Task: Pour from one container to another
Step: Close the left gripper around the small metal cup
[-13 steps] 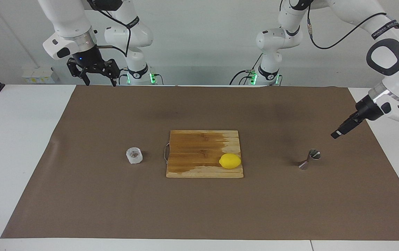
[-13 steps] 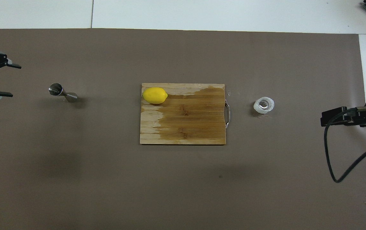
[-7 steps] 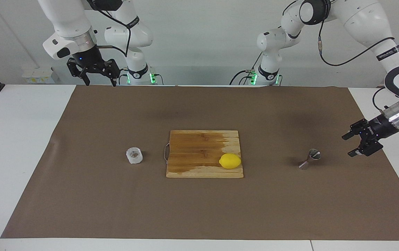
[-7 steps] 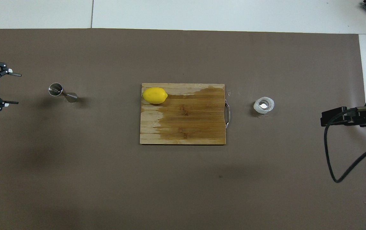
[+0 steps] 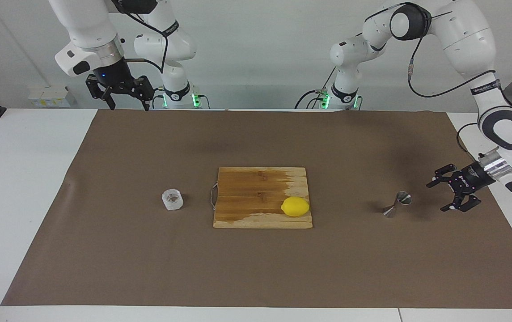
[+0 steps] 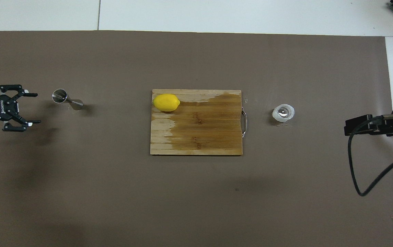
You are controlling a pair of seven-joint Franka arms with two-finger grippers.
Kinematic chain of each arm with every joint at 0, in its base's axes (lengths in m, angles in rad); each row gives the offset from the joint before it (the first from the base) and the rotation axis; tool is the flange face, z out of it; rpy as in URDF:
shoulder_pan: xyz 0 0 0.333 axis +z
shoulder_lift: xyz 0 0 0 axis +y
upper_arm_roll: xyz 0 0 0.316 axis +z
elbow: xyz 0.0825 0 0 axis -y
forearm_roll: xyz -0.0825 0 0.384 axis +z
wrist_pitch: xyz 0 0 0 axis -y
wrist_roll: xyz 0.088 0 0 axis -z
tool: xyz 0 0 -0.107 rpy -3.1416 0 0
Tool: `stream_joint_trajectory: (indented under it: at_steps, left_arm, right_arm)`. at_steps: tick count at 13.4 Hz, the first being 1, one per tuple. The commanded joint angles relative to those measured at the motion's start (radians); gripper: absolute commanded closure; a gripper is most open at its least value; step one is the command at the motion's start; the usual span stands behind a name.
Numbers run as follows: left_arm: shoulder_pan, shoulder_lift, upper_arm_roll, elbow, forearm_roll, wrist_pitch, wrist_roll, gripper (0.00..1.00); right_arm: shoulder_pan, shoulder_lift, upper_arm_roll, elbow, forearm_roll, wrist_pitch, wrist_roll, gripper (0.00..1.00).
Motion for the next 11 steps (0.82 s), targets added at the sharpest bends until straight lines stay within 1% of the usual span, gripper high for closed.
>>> stream_joint_trajectory:
  at_steps: [1, 3, 5, 6, 9, 11]
  left_arm:
    - [-0.01, -0.081, 0.001, -0.12, -0.067, 0.039, -0.023, 0.0]
    - [-0.036, -0.085, 0.001, -0.152, -0.125, 0.09, -0.03, 0.0]
    - [-0.047, -0.104, 0.001, -0.212, -0.204, 0.128, -0.046, 0.0]
    - [-0.053, -0.105, -0.002, -0.23, -0.225, 0.18, -0.046, 0.0]
    - [-0.107, -0.099, -0.002, -0.232, -0.326, 0.257, -0.06, 0.0]
    - [-0.136, -0.096, -0.002, -0.233, -0.358, 0.292, -0.079, 0.0]
  right_arm:
    - [-0.012, -0.016, 0.005, -0.012, 0.013, -0.005, 0.01, 0.0]
    - [-0.012, -0.016, 0.005, -0.012, 0.013, -0.006, 0.01, 0.0]
    - [-0.012, -0.016, 0.005, -0.012, 0.013, -0.006, 0.01, 0.0]
    - [-0.012, -0.016, 0.005, -0.012, 0.013, -0.005, 0.01, 0.0]
    - [-0.012, -0.016, 0.005, -0.012, 0.013, -0.006, 0.01, 0.0]
    - [-0.012, -0.016, 0.005, -0.012, 0.013, -0.006, 0.01, 0.0]
